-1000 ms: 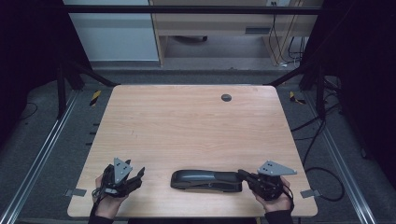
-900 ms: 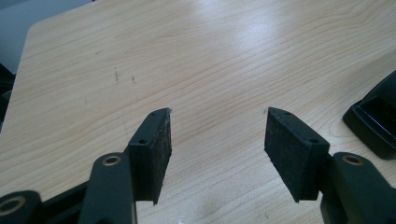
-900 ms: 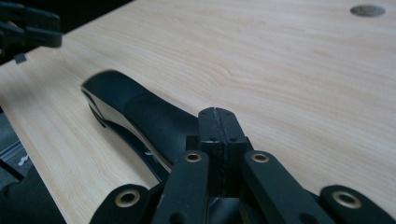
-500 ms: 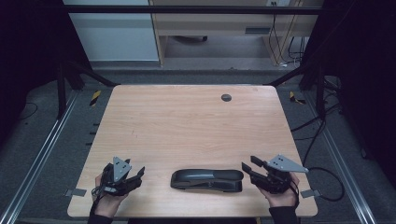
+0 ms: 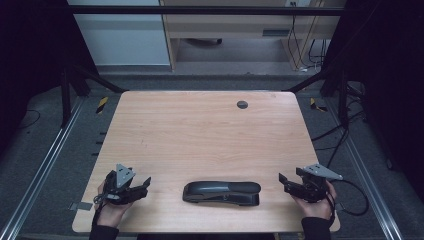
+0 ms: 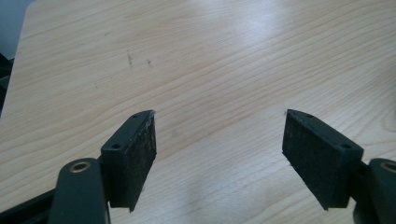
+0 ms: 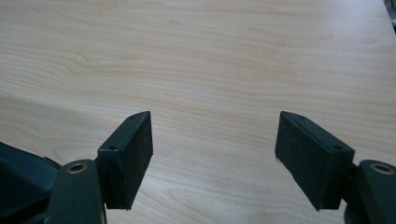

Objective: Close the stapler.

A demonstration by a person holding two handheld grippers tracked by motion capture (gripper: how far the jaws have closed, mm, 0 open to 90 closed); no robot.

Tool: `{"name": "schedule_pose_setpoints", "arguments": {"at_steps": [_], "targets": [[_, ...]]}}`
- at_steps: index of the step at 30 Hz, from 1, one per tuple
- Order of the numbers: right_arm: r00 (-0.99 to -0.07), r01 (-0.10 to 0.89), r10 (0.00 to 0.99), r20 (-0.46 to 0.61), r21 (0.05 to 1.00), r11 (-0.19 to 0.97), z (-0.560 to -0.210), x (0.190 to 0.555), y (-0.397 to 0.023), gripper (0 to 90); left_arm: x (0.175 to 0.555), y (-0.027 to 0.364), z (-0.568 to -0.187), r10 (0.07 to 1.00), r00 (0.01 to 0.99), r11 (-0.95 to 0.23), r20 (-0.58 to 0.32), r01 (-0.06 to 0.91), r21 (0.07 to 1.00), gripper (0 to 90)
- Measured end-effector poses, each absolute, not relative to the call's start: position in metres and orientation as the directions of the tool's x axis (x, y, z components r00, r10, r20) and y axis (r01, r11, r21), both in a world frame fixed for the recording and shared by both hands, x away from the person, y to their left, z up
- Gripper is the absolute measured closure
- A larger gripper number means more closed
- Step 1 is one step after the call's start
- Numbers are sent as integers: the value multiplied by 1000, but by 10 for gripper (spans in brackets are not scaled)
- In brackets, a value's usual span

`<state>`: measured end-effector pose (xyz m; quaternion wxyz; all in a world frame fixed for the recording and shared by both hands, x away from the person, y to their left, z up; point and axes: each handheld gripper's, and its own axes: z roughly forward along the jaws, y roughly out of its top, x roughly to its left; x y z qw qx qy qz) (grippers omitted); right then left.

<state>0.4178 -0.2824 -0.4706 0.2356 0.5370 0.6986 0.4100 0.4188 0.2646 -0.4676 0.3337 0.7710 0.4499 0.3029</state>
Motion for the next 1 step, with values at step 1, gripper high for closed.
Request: {"name": "schedule_pose_setpoints", "arguments": {"at_steps": [1], "targets": [[-307, 566, 945, 112, 820, 87, -473, 418, -286, 278, 420, 266, -468, 897, 408, -374, 171, 492, 786, 246]]}}
